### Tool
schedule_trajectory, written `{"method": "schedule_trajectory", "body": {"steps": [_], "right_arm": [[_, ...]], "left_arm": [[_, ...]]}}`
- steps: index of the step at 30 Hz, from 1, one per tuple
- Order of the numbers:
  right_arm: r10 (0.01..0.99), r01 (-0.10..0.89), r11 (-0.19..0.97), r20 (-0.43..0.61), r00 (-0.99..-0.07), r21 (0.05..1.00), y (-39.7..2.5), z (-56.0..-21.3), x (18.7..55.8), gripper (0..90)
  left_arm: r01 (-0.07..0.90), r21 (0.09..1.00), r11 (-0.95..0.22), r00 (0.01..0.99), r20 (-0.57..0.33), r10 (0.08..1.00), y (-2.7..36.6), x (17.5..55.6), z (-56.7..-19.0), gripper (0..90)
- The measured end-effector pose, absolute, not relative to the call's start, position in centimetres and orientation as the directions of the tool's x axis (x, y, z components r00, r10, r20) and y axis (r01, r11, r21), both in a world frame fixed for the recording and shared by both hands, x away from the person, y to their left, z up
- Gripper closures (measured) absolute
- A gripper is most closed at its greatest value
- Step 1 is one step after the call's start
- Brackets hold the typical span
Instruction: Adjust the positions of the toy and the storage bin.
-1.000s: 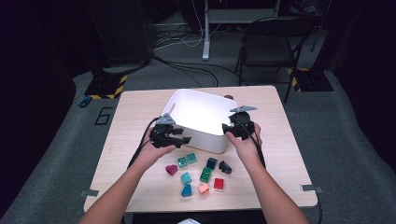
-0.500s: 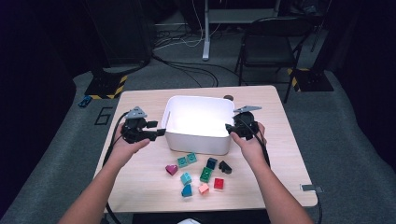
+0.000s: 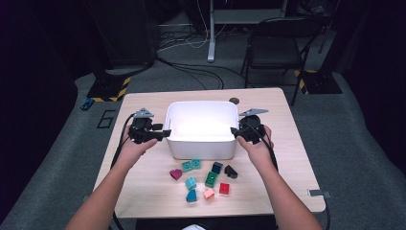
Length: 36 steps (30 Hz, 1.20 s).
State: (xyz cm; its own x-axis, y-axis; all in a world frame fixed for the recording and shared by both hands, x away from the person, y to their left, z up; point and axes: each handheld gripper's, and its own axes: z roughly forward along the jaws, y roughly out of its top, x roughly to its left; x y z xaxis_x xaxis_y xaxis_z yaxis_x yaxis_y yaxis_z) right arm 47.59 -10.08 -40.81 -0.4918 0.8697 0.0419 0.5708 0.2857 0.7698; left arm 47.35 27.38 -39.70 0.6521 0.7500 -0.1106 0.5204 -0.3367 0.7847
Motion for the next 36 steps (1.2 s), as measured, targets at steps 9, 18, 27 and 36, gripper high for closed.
{"method": "schedule_trajectory", "body": {"steps": [9,18,27,36], "right_arm": [[0.855,0.564,0.282,0.064,-0.515,0.776,-10.2,-40.9,47.4,62.1],[0.846,0.561,0.289,0.067,-0.529,0.775,-9.6,-40.9,46.3,61.0],[0.843,0.561,0.309,0.053,-0.536,0.768,-9.2,-40.8,45.0,60.1],[0.843,0.572,0.294,0.073,-0.532,0.766,-9.3,-40.9,44.1,59.8]], "left_arm": [[0.520,0.775,-0.359,0.667,-0.105,0.738,27.4,46.7,-39.8,50.3],[0.519,0.781,-0.348,0.668,-0.116,0.735,28.3,45.4,-39.9,50.5],[0.514,0.786,-0.344,0.672,-0.119,0.731,28.6,44.3,-40.0,50.5],[0.515,0.777,-0.362,0.675,-0.108,0.730,28.5,43.3,-39.9,50.8]]}}
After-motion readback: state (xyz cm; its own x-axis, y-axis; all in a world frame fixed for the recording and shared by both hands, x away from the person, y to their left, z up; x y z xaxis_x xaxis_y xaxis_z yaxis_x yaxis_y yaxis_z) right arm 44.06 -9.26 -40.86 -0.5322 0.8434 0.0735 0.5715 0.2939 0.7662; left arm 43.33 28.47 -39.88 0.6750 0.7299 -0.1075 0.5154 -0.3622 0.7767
